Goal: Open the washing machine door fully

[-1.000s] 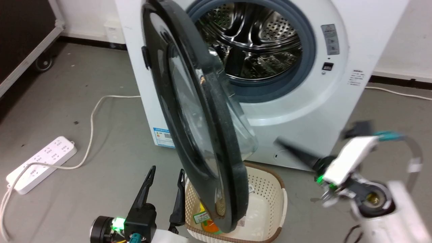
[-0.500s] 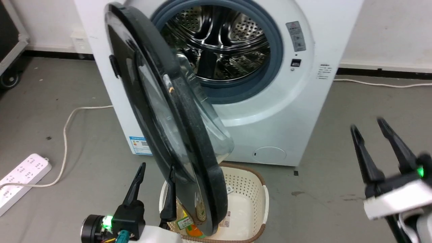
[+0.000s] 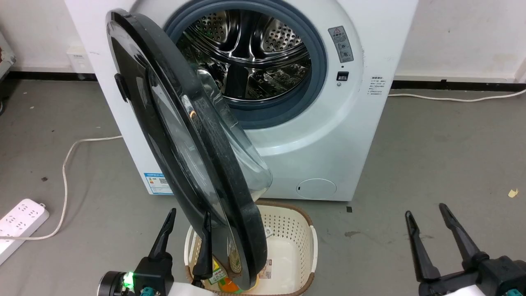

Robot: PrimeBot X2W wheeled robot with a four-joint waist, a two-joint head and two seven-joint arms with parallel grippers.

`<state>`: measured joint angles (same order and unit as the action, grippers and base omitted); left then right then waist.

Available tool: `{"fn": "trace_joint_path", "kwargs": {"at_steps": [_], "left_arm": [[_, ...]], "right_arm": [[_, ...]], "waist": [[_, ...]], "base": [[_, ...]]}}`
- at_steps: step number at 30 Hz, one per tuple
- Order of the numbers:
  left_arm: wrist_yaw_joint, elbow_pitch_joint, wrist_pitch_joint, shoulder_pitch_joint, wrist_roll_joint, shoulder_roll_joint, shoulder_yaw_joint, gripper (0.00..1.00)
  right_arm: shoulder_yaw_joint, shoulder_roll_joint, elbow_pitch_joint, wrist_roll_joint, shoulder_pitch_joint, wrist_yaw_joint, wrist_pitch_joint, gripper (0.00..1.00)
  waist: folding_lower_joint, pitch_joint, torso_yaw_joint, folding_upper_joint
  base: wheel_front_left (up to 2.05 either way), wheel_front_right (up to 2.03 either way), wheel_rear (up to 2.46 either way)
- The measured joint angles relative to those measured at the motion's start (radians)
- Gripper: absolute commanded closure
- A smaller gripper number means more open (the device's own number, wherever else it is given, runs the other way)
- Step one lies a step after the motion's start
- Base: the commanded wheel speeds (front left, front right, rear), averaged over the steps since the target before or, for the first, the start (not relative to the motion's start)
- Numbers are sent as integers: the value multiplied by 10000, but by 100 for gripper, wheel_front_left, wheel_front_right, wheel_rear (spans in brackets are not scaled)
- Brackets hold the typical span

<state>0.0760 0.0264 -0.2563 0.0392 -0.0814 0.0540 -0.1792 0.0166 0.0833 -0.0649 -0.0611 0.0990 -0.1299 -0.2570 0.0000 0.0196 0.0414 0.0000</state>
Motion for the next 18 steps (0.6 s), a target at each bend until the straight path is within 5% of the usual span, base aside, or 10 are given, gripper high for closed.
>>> {"fn": "trace_joint_path", "kwargs": {"at_steps": [3,5,6,18], "left_arm": [[-4,-15,0,2,2,-6,15,0],[-21,-58,0,6,21,-6,17,84],[-79,-142,0,6,35,-8,15,100],[159,-2880,-2,-661,-336,-42,991,100]], "right_arm": [[-42,-151,-67,4,12,0,-2,0],[-88,-192,-73,0,29,0,-2,0],[-132,-201,-71,-2,40,0,-2,0],[-107,-253,21,-102,38,0,-2,0]], "waist": [[0,27,-12,0],[0,40,8,0],[0,44,25,0],[0,-68,239,0]], "base": [[0,0,0],[0,0,0],[0,0,0],[0,0,0]]}}
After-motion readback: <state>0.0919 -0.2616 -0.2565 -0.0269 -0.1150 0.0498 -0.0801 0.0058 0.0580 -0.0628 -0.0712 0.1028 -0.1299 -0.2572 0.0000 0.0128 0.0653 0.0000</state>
